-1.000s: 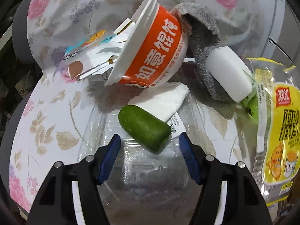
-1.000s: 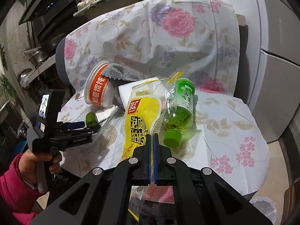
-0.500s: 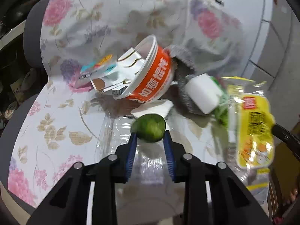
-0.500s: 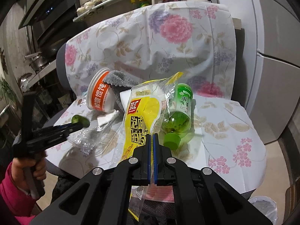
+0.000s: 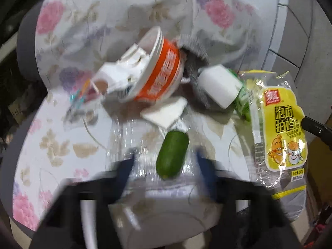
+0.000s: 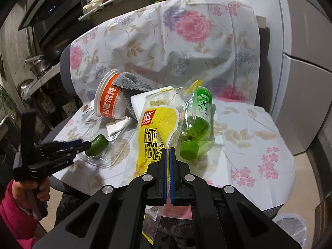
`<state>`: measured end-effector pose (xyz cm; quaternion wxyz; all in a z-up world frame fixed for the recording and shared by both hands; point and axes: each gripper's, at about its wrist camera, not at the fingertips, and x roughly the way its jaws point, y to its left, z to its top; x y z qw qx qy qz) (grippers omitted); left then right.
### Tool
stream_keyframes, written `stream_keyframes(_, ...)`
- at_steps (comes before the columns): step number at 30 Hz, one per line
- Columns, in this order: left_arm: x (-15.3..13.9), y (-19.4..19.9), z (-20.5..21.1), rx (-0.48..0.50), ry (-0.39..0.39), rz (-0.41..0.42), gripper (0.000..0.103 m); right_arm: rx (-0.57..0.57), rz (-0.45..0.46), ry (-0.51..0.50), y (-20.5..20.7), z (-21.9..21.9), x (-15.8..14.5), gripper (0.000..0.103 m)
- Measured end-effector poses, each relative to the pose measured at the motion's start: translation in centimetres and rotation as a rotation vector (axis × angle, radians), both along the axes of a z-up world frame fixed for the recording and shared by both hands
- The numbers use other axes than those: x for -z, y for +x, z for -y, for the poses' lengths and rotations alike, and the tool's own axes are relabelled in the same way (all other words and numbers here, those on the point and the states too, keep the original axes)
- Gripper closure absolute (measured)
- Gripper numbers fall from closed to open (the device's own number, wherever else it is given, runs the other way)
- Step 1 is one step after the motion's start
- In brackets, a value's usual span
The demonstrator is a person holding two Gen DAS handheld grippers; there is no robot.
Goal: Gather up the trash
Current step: 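Grasp the green cucumber with the left gripper while the right gripper holds the packet, then carry cucumber and packet to the bin and open both grippers over it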
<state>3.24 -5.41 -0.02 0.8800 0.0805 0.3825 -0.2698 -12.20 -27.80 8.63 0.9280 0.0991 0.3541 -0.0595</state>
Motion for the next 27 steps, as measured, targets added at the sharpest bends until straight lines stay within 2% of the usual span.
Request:
stream_keyframes(3, -0.1, -0.4, 0.6, 0.051, 0.006, 0.012, 0.036, 0.005, 0.003, 0.008, 0.1, 0.2, 0.0, 0.101)
stream_keyframes(4, 0.3, -0.2, 1.2, 0.067, 0.029, 0.002, 0.036, 0.005, 0.0, 0.008, 0.2, 0.3, 0.1, 0.101)
stream_keyframes(5, 0.8, 0.0, 1.7, 0.07, 0.055, -0.004, 0.04, 0.005, -0.002, 0.009, 0.3, 0.2, 0.2, 0.101)
stream_keyframes(6, 1.2, 0.2, 2.1, 0.073, 0.069, -0.01, 0.05, 0.005, -0.004, 0.011, 0.3, 0.2, 0.2, 0.101)
stream_keyframes(8, 2.5, 1.0, 2.9, 0.081, 0.099, -0.056, 0.06, 0.004, -0.008, 0.016, 0.5, 0.2, 0.3, 0.101)
stream_keyframes(11, 3.7, 1.9, 3.2, 0.078, 0.107, -0.086, 0.07, 0.003, -0.013, 0.017, 0.5, 0.2, 0.4, 0.101)
stream_keyframes(14, 2.9, 1.9, 2.5, 0.059, 0.056, -0.081, 0.072, 0.008, -0.003, 0.018, 0.4, 0.2, 0.3, 0.101)
stream_keyframes(21, -2.3, -2.1, 2.2, 0.078, -0.066, 0.006, 0.073, 0.03, 0.057, 0.031, -0.9, 0.9, -1.1, 0.101)
stream_keyframes(24, -4.3, -4.5, 3.3, 0.119, -0.098, 0.034, 0.073, 0.051, 0.081, 0.011, -2.6, 1.5, -2.3, 0.101)
stream_keyframes(27, -5.6, -6.9, 5.8, 0.19, -0.136, 0.035, 0.073, 0.112, 0.095, -0.032, -6.0, 3.0, -3.6, 0.101)
